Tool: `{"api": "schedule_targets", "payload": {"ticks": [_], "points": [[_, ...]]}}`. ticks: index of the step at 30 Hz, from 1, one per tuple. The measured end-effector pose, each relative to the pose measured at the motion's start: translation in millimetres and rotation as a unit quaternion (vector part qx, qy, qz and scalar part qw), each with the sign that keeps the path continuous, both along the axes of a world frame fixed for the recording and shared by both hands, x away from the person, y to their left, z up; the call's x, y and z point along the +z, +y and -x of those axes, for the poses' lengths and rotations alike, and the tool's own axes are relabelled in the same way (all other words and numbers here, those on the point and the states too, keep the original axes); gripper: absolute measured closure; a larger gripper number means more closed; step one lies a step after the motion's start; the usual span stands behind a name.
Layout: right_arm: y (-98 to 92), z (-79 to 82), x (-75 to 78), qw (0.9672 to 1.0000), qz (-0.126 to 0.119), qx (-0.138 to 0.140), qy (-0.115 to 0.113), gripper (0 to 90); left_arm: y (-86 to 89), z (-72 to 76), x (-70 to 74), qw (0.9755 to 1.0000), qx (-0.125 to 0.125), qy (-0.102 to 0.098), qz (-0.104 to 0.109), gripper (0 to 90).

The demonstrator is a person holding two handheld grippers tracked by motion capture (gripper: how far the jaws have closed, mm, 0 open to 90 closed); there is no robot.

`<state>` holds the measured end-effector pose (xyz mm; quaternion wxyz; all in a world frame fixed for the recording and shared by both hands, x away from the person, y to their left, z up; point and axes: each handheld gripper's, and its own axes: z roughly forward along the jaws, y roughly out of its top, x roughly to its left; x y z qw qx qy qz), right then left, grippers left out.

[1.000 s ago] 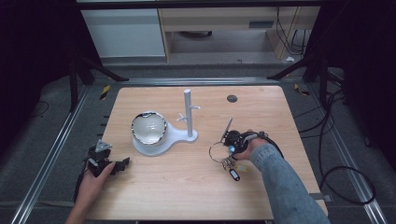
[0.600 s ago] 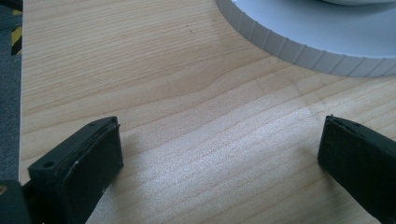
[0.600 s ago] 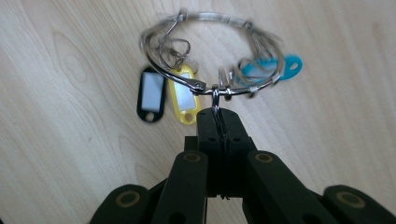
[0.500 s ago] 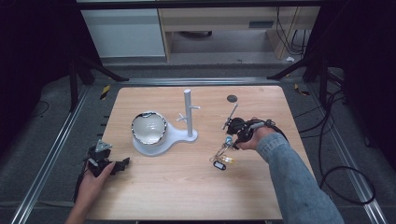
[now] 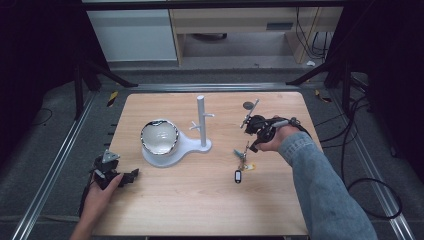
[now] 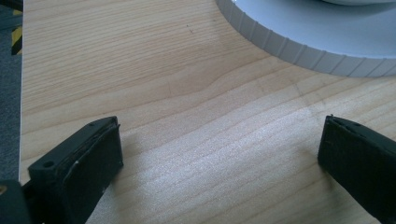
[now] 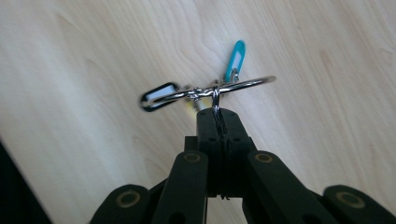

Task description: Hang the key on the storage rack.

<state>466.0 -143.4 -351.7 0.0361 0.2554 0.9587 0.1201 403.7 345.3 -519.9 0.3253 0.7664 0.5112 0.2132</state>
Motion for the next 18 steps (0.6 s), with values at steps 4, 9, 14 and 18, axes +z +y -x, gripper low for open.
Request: {"api": "schedule_targets", "payload": {"ticks": [4, 9, 14, 18], "points": [[0.3, -1.9, 10.8, 1.0000, -0.003, 0.001, -0.005, 88.8, 0.0, -0.1, -0.1, 1.0000, 0.001, 0.000, 0.000, 0.0], [2.1, -2.4, 18.7, 0.9999, 0.002, 0.004, -0.012, 88.8, -0.2, -0.1, -0.1, 1.0000, 0.001, -0.001, 0.001, 0.0], [4.3, -3.0, 28.8, 0.9998, 0.013, 0.002, -0.017, 88.8, -0.1, -0.2, -0.1, 1.0000, 0.001, -0.001, 0.001, 0.0], [7.6, -3.9, 40.2, 0.9996, 0.017, 0.005, -0.023, 88.8, -0.1, -0.2, -0.1, 1.0000, 0.001, -0.001, 0.001, 0.0]]}}
